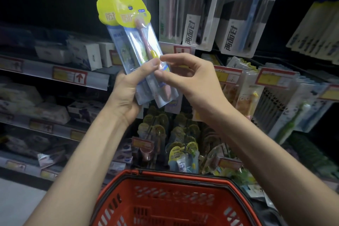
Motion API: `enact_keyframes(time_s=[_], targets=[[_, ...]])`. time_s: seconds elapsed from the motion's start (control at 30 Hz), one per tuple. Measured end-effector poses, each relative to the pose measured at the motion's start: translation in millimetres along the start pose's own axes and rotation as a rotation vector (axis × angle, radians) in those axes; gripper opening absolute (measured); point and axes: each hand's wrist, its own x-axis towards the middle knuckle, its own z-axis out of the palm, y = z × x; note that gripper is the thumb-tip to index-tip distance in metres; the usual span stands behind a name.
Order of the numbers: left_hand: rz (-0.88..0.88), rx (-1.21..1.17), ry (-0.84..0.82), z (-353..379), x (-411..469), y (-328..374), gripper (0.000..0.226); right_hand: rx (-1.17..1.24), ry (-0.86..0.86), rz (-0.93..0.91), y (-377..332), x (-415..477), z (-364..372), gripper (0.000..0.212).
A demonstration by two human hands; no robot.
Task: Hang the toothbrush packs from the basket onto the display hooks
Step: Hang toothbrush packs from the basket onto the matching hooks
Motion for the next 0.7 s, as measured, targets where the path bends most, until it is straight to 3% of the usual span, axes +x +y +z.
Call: enact_keyframes(time_s=[0.23,0.5,0.7], targets=[[0.030,-0.006,0.022,7,0,-2,0.018,-0.169,0.060,0.033,-2,1,5,0.037],[0.020,-0.041,0.037,4,5,-4,0.050,-0.117,0.114,0.110,-3,-6,9,0.061],[0.043,-0.014,0.079,5,5,-9,0.056,-0.153,0.086,0.141,-4,-13,7,0.059]])
